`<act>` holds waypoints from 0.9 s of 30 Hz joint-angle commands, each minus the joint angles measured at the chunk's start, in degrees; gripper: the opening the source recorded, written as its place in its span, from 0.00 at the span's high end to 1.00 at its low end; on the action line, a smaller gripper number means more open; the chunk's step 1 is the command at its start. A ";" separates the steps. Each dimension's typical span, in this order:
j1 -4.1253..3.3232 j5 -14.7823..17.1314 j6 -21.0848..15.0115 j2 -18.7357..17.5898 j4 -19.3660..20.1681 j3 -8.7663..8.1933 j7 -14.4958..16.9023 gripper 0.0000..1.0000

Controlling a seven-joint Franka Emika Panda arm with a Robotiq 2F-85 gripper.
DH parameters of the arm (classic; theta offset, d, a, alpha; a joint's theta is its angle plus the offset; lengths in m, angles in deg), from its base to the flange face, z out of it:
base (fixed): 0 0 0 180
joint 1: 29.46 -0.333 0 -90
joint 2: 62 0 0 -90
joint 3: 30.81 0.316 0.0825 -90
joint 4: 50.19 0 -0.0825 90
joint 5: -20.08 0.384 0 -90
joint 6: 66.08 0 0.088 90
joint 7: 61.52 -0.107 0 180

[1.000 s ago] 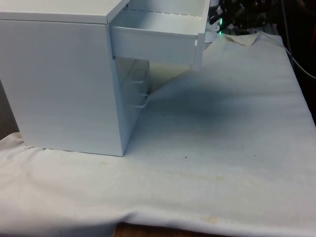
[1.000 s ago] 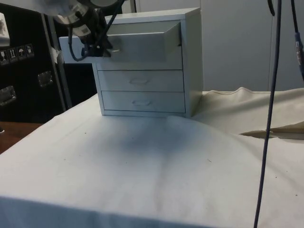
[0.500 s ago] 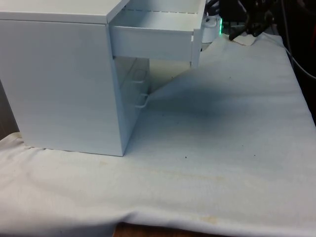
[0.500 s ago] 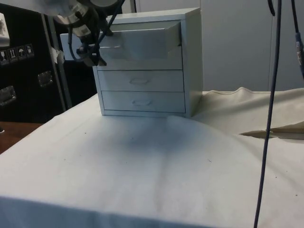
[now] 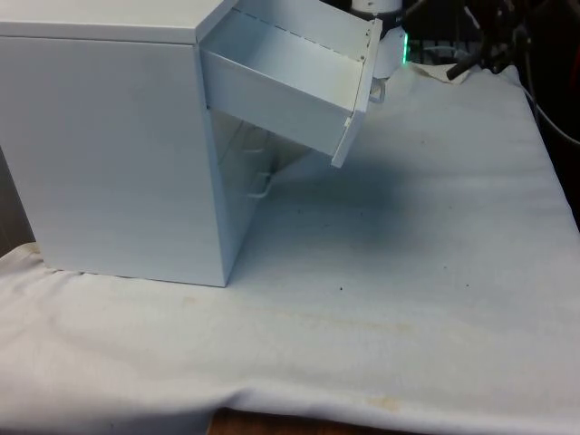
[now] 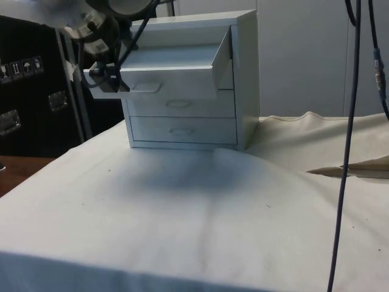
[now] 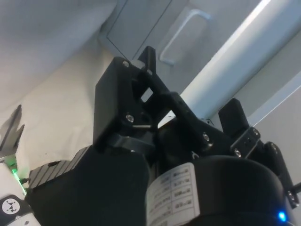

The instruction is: Open the drawer, then close it.

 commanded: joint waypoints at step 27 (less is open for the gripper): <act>2.41 5.10 -6.13 -0.57 2.92 -0.29 -0.69 0.00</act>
